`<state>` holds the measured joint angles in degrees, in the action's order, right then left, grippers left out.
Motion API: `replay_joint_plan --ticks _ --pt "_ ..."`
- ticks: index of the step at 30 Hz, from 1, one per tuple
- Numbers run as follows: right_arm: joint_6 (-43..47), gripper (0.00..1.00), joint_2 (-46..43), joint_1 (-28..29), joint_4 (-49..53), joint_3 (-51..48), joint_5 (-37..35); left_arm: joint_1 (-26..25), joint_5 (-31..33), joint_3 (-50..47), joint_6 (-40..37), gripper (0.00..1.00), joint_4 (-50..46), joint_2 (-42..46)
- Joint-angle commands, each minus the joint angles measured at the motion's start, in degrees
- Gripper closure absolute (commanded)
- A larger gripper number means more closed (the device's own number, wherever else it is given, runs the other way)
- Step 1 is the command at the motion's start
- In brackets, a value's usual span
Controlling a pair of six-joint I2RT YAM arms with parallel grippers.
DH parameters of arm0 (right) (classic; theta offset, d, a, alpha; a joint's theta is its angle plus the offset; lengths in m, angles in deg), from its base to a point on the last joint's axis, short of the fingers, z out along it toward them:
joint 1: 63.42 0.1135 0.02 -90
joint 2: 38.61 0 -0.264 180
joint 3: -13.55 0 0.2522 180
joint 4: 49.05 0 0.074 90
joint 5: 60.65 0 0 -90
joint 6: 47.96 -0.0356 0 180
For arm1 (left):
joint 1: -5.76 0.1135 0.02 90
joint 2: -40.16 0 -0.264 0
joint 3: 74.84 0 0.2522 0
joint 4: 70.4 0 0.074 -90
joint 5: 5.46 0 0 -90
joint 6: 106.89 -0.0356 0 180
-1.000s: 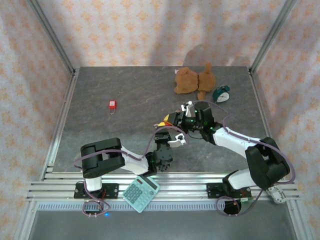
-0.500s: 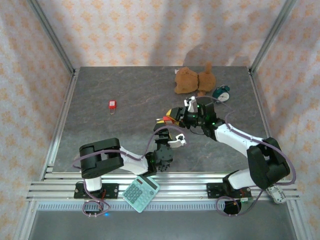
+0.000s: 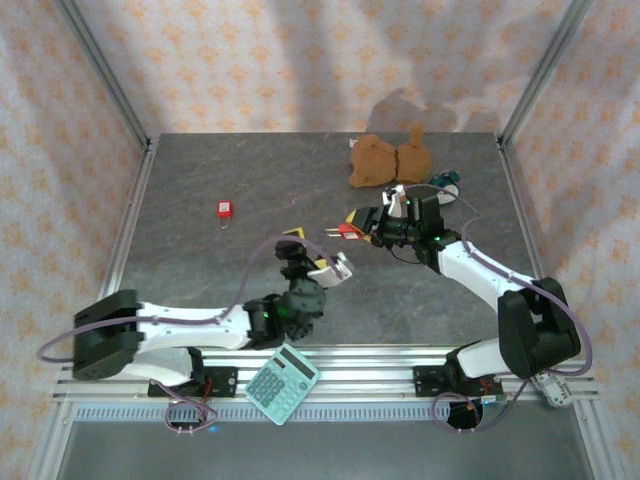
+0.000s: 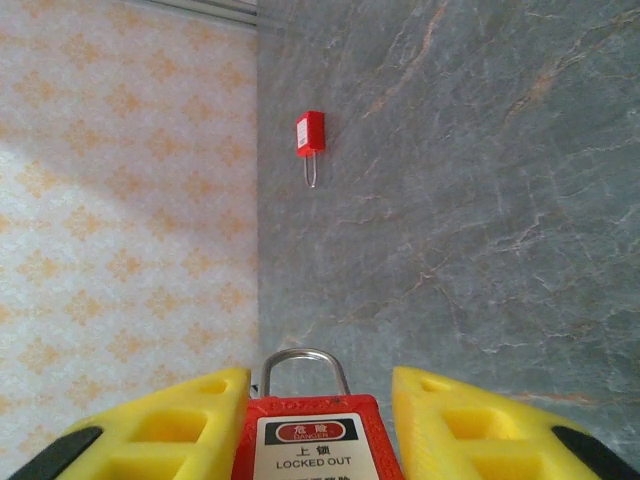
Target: Unlock with the key
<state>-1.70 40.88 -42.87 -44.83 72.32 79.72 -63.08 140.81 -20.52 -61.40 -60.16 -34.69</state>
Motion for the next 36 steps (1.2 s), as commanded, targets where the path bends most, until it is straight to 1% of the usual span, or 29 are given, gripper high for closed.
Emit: replay_joint_plan --ticks 1,2,3,5,6,7,10,12,15,17,20,22,24,26,28,29,33,36 --pt "3.2 0.69 -2.4 0.0 0.9 2.4 -0.3 6.4 -14.8 4.7 22.8 0.07 -27.8 7.8" --pt "3.2 0.69 -2.4 0.0 0.7 2.2 -0.2 8.3 -20.1 4.7 24.2 0.08 -29.3 9.9" --pt "3.2 0.69 -2.5 0.0 0.6 2.1 -0.2 9.3 -23.7 3.8 23.9 0.08 -29.0 11.4" --pt "2.7 0.69 -2.5 -0.1 -0.4 1.6 0.5 10.0 -31.2 -0.1 18.8 0.07 -25.2 14.0" --pt "2.4 0.69 -2.5 -0.1 -0.8 1.4 0.7 10.2 -33.6 -1.2 17.3 0.08 -24.4 14.6" --pt "2.1 0.69 -2.7 0.0 -1.3 1.1 0.9 11.1 -35.2 -1.4 17.1 0.11 -24.0 14.6" --pt "2.1 0.68 -2.8 -0.1 -1.4 0.4 2.2 13.9 -40.9 0.7 18.6 0.18 -25.2 12.7" --pt "2.2 0.68 -3.2 0.0 -1.4 0.0 3.1 14.9 -44.1 1.1 18.0 0.21 -23.2 11.2" --pt "2.6 0.68 -4.1 0.1 -0.8 -0.8 3.7 16.7 -47.2 0.8 16.0 0.25 -17.9 8.4" --pt "3.6 0.68 -4.9 0.4 0.0 -1.2 4.1 18.8 -51.5 2.9 15.3 0.28 -19.3 6.2" --pt "4.8 0.68 -5.8 1.1 1.4 -1.8 3.9 21.1 -55.1 6.0 13.8 0.35 -21.6 2.5" --pt "4.9 0.68 -6.1 1.4 1.5 -2.2 3.9 22.5 -56.9 7.2 14.1 0.39 -21.3 1.1" --pt "5.3 0.68 -6.3 1.5 2.0 -2.5 4.0 23.7 -59.4 7.8 14.3 0.39 -20.8 0.5" --pt "5.7 0.68 -6.6 1.8 2.4 -2.7 4.0 24.1 -60.6 8.2 13.9 0.39 -21.2 -0.2" --pt "5.9 0.68 -6.8 2.0 2.6 -2.9 3.9 24.2 -62.5 9.0 13.9 0.41 -23.3 -1.0" --pt "6.0 0.68 -7.0 2.1 2.6 -2.9 3.9 24.2 -63.7 9.5 13.7 0.45 -24.3 -1.5" --pt "6.0 0.68 -7.2 2.4 2.4 -2.8 3.8 24.4 -65.9 10.4 13.7 0.54 -26.4 -3.1" --pt "6.4 0.68 -7.4 2.5 3.0 -2.7 3.8 24.7 -67.4 11.0 13.6 0.67 -27.7 -3.7"
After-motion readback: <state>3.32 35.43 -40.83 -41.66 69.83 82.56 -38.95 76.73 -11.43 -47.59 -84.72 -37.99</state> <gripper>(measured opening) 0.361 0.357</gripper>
